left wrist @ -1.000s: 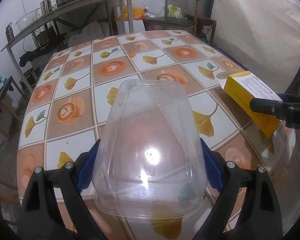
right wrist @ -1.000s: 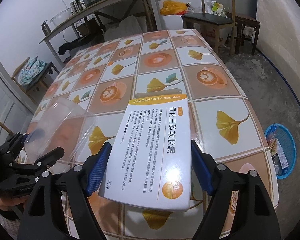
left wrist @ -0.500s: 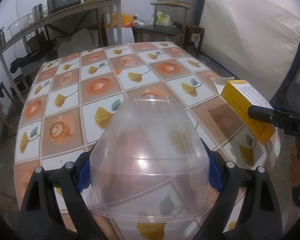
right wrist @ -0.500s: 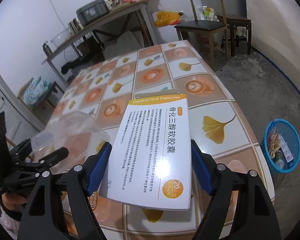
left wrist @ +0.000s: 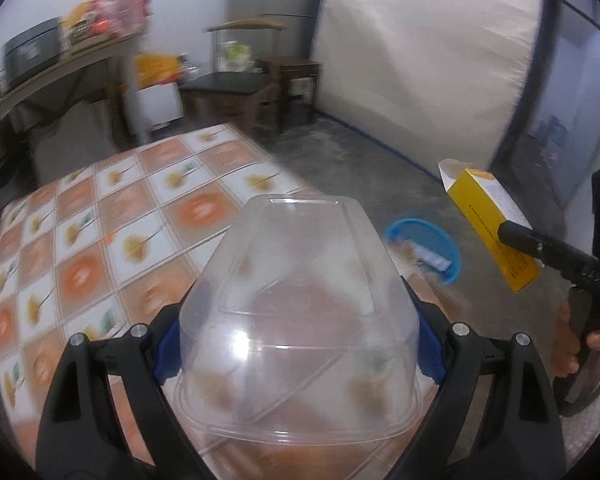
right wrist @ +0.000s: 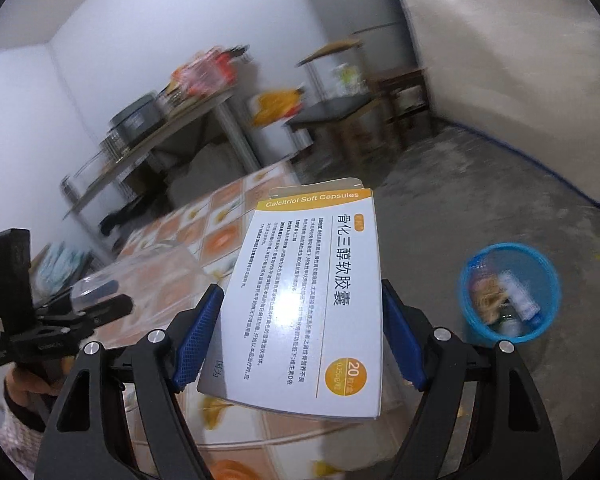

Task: Collect trash
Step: 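Carry the clear lid and yellow box over the blue wastebasket with both tools, then open both tools to drop the lid and box into the wastebasket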

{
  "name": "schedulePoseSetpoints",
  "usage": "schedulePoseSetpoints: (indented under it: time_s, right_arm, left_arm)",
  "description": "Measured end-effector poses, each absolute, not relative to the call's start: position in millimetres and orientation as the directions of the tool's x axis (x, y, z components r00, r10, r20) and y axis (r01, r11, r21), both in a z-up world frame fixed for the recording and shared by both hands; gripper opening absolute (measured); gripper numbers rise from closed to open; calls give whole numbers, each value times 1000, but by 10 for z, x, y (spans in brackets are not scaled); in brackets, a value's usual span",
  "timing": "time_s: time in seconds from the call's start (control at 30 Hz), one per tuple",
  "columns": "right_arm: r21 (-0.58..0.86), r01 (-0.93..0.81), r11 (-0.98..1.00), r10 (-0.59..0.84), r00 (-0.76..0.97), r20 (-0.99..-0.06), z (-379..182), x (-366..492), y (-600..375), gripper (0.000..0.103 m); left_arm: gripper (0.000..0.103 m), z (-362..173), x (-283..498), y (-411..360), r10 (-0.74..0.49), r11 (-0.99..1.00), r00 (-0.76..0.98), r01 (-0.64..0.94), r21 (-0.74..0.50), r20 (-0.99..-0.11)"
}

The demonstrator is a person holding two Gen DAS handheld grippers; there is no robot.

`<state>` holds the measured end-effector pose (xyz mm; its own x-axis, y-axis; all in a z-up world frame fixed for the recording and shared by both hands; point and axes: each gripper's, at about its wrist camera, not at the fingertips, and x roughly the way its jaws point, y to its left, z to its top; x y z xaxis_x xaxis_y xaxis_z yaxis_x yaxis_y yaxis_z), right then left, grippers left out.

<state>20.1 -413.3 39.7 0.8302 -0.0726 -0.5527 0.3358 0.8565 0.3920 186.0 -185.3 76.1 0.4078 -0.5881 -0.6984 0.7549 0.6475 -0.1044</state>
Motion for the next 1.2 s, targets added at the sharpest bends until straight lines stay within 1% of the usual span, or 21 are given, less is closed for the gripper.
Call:
schedulePoseSetpoints:
  time_s: [0.1,0.2,0.27,0.37,0.5,0.6,0.77,0.97,1.1,1.2]
  right_arm:
    - [382,423,822,-163,817,-554,408,-90,-4466,75]
    - [374,510,774,-239,784,-573,334,-346,-4813,75]
    - [369,567,736,-281,753,-596,233,-491,-5058,75]
    - [389,622,679,-295,717,-631,13,-653,-5439,75]
    - [419,674,608,-278,675,-683,-380,-756,-5897,75]
    - [434,702,564,-245,644,-724,-734,-712,-6243,75]
    - [485,720,497,-164,626,-762,-1321,-516,-6701,75]
    - [517,743,425,-98,606,-789,-1918,-163,-7217,75]
    - [542,729,418,-65,619,-782,-2197,100,-7495,75]
    - [516,753,407,-50,583,-811,-2515,279,-7670,77]
  left_arm:
    - [86,857,1815,-2296,-632,573,341,810,-123,-696]
    - [86,891,1810,-2784,-660,494,242,853,-169,-711]
    - [86,862,1810,-3199,-661,442,159,872,-209,-733]
    - [86,737,1821,-3789,-630,393,59,884,-253,-774]
    - [86,416,1875,-4535,-555,380,-55,871,-312,-830]
    - [86,18,1982,-5099,-467,417,-144,834,-361,-873]
    - [86,-582,2058,-5827,-364,470,-145,824,-316,-920]
    - [86,-1126,2243,-6365,-320,533,-160,784,-317,-934]
    - [87,-1325,2315,-6581,-327,550,-156,771,-322,-932]
    - [88,-1481,2360,-6684,-338,577,-177,737,-353,-924]
